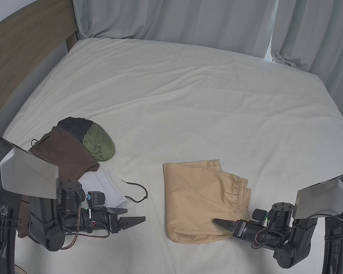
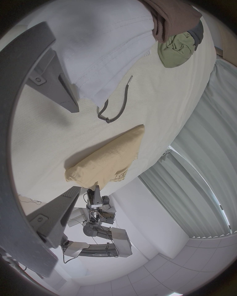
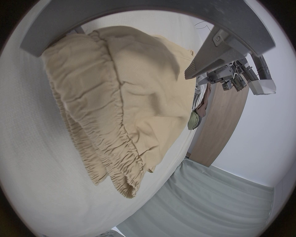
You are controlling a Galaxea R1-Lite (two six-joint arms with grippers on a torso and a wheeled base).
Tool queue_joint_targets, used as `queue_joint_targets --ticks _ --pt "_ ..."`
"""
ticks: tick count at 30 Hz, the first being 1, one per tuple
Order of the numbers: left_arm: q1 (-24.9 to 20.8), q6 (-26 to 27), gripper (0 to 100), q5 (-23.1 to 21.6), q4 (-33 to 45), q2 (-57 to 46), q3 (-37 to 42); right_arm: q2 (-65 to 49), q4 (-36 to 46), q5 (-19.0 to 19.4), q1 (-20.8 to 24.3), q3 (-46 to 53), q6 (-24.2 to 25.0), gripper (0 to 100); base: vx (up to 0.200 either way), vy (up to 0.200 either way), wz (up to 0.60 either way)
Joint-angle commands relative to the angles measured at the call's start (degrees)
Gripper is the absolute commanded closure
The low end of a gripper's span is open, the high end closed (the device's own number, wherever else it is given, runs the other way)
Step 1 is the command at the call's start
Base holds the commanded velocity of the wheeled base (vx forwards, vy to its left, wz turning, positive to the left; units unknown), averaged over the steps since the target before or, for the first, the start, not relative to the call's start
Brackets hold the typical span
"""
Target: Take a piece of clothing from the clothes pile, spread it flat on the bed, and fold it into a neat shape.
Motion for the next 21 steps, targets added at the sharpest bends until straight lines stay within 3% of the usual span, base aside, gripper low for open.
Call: queue_joint_targets --ticks 1,10,11,21 --pt "0.0 0.0 0 0.0 0.0 0.1 0.0 0.3 -0.1 0.0 0.5 -0.7 0.0 0 0.0 0.0 0.0" --pt "0.1 0.0 0 -0.1 -0.1 -0.1 0.0 0.4 -0.1 0.0 0.6 -0.7 0.0 0 0.0 0.0 0.0" --pt "0.1 0.0 0 -0.1 -0.1 -0.1 0.0 0.4 -0.1 0.0 0.6 -0.8 0.0 100 0.0 0.0 0.0" --pt "0.1 0.1 0 0.0 -0.1 -0.1 0.2 0.2 -0.1 -0.1 0.6 -0.8 0.0 100 0.0 0.0 0.0"
